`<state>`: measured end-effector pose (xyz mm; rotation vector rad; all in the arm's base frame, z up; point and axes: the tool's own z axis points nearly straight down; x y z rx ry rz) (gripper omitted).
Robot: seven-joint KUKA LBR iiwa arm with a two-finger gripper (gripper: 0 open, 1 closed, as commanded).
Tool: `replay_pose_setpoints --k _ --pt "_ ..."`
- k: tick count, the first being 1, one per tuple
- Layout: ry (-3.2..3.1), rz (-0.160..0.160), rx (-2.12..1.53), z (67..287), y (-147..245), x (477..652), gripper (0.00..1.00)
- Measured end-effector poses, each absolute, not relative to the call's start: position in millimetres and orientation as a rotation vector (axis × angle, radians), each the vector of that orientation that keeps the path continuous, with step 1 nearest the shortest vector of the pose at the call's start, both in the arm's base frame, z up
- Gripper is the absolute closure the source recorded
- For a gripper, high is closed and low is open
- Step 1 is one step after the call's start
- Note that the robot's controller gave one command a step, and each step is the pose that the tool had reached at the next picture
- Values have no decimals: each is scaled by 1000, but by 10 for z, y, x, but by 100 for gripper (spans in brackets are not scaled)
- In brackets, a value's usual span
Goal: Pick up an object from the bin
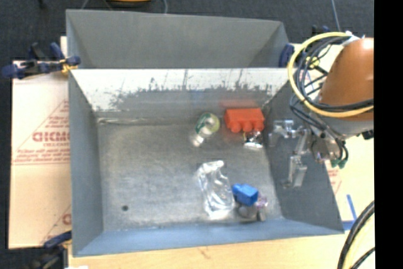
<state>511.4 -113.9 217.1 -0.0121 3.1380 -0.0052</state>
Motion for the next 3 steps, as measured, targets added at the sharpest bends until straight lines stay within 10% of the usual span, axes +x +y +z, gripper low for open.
replay_pose_setpoints --k 1,2,3 --pt "3118 1 -405 997 -642 5105 0" --pt "3111 1 -421 697 -643 5011 0" --pt "3106 -3 -427 729 -649 5027 100"
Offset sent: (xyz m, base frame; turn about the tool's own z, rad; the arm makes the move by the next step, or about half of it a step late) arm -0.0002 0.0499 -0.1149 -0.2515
